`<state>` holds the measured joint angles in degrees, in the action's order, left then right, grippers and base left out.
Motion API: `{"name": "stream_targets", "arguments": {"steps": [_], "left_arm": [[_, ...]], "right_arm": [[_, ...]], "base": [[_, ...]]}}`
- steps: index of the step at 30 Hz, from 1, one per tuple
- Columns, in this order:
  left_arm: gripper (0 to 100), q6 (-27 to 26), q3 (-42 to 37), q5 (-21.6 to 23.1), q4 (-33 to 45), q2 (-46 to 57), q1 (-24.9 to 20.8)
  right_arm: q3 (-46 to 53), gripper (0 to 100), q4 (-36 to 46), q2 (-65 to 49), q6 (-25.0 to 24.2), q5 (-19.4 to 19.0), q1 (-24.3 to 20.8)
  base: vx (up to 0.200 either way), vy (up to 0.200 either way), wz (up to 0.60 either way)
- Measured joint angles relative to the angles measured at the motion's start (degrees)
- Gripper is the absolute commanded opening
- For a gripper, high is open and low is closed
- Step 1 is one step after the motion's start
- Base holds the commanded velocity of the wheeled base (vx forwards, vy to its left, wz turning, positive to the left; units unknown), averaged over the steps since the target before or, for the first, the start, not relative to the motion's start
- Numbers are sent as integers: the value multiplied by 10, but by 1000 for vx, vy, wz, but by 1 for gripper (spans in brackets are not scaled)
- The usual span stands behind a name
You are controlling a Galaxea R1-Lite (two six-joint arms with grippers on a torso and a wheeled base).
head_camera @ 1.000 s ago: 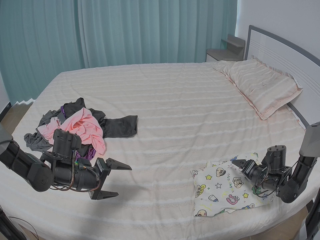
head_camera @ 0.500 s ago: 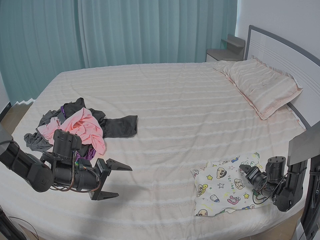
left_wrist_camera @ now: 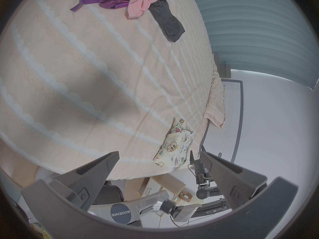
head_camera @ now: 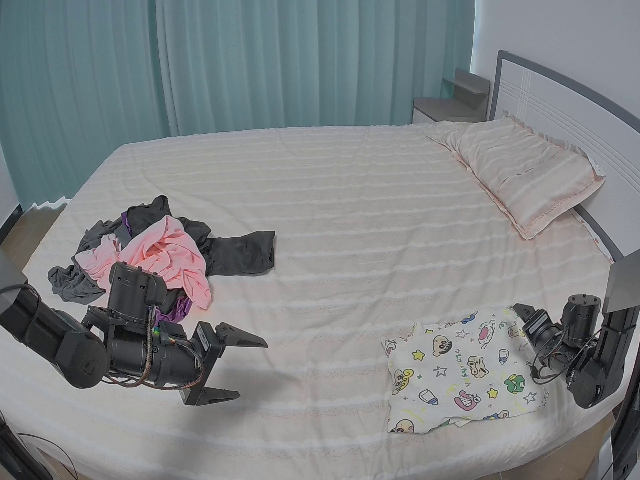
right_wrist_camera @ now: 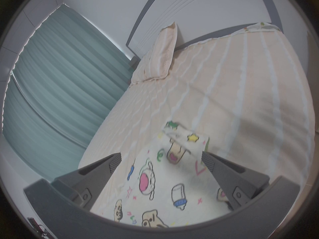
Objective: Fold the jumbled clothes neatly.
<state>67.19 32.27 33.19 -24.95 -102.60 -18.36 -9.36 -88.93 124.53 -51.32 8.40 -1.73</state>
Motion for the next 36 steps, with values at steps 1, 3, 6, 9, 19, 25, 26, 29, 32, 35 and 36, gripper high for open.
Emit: {"name": "stream_targets", "arguments": {"steps": [1, 3, 6, 9, 19, 25, 26, 29, 32, 35, 36], "left_arm": [[100, 0, -2, 0, 0, 0, -3], [100, 0, -4, 0, -2, 1, -6], [100, 2, -12, 0, -23, 2, -15], [100, 5, -19, 0, -34, 2, -23], [100, 5, -24, -5, -37, 3, -45], [100, 7, -25, -5, -36, 3, -52], [100, 7, -25, -5, -35, 3, -53], [100, 15, -25, -5, -34, 4, -54], [100, 18, -25, -10, -35, 4, -56], [100, 17, -29, -22, -36, 4, -59], [100, 17, -30, -24, -37, 4, -61]], "right_arm": [[-3, 100, 0, -5, 3, 0, 8], [-6, 100, 0, -13, 6, 0, 14], [-7, 100, 0, -30, 11, 0, 17], [-6, 100, 0, -44, 14, 0, 15], [2, 100, 0, -58, 16, 1, 1], [4, 100, 0, -59, 17, 1, -3], [4, 100, 0, -59, 18, 1, -3], [6, 100, 0, -60, 20, 1, -2], [7, 100, -1, -60, 21, 1, -3], [8, 100, 0, -60, 21, 1, -3], [8, 100, 0, -59, 22, 1, -3]], "base": [[0, 0, 0], [0, 0, 0], [0, 0, 0], [0, 0, 0], [0, -120, 0], [0, -200, 0], [0, -200, 0], [0, -200, 0], [0, -133, 0], [0, 0, 0], [0, 0, 0]]}}
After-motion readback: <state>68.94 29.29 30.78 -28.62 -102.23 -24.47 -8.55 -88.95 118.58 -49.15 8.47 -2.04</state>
